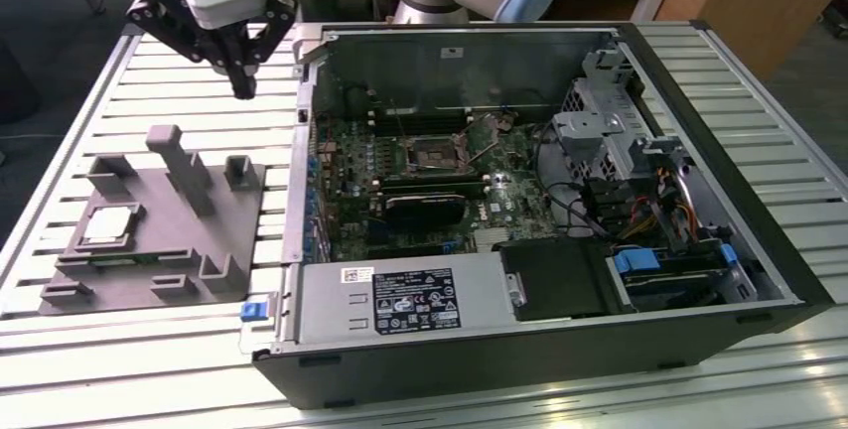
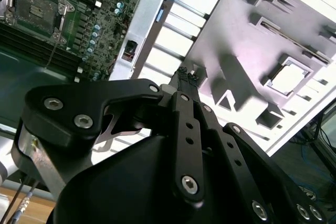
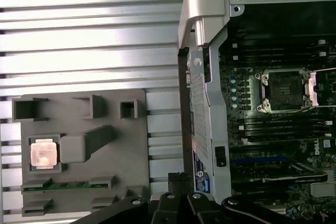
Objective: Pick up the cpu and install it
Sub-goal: 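Reach for the cpu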
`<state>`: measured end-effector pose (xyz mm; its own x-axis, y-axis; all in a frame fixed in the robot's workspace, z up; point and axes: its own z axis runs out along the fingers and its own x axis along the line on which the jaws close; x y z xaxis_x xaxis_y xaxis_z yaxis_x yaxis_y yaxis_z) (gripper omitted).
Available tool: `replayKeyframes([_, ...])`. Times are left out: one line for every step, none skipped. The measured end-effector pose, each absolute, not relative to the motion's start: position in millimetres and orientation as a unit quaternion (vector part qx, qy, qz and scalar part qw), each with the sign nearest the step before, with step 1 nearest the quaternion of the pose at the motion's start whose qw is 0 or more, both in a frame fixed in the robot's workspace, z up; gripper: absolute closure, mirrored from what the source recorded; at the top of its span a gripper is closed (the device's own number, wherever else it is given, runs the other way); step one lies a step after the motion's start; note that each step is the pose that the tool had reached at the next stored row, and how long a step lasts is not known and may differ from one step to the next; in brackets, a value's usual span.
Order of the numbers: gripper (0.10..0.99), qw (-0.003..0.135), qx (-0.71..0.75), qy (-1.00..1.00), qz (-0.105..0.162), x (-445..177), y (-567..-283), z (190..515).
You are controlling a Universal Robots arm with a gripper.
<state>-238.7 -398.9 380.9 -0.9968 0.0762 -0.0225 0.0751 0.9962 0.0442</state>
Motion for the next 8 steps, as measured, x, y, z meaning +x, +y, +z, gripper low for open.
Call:
replayKeyframes([0.980, 0.012, 0.038, 0.999, 0.022, -239.4, -398.9, 380.9])
replayKeyframes([0.980, 0.012, 0.038, 0.999, 0.022, -240.1, -398.9, 380.8])
replayKeyframes([0.980, 0.012, 0.038, 0.999, 0.022, -240.9, -398.9, 380.8])
replayKeyframes([0.980, 0.012, 0.038, 0.999, 0.022, -241.7, -398.9, 380.7])
replayKeyframes([0.980, 0.012, 0.038, 0.999, 0.022, -242.5, -398.9, 380.7])
replayKeyframes([0.980, 0.012, 0.038, 0.999, 0.022, -243.3, -398.9, 380.7])
replayKeyframes([0.980, 0.012, 0.038, 0.999, 0.022, -244.2, -398.9, 380.6])
replayKeyframes([0.980, 0.012, 0.038, 0.999, 0.022, -245.2, -398.9, 380.6])
